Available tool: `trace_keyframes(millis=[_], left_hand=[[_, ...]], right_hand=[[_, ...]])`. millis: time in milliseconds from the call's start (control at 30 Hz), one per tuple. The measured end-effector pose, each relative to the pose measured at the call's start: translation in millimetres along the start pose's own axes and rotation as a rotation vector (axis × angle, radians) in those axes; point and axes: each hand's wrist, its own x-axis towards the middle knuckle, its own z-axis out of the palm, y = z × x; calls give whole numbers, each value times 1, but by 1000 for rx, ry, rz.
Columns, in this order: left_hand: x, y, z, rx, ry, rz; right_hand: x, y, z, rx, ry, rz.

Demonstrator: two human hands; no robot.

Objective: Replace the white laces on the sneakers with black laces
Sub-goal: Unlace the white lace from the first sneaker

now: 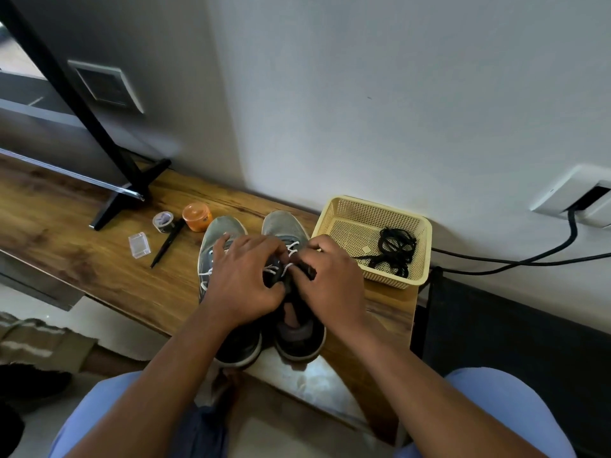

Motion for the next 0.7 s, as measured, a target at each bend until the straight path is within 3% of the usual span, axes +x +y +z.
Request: trace_keyframes(millis=[133, 233, 300, 367, 533, 700], left_hand=[[1, -5, 2, -31, 13, -23], [3, -6, 5, -29, 11, -33], [3, -6, 6, -30, 13, -29], [3, -7, 6, -14, 17, -25], [3, -6, 4, 25, 21, -16], [2, -4, 0, 25, 16, -31]], right_hand=[[2, -3, -2, 248, 75, 126], [6, -2, -4, 519, 124, 446], [6, -2, -6, 564, 118, 540], [4, -8, -11, 434, 61, 443], [-3, -17, -15, -50, -146, -61], [-3, -11, -11, -207, -89, -182]])
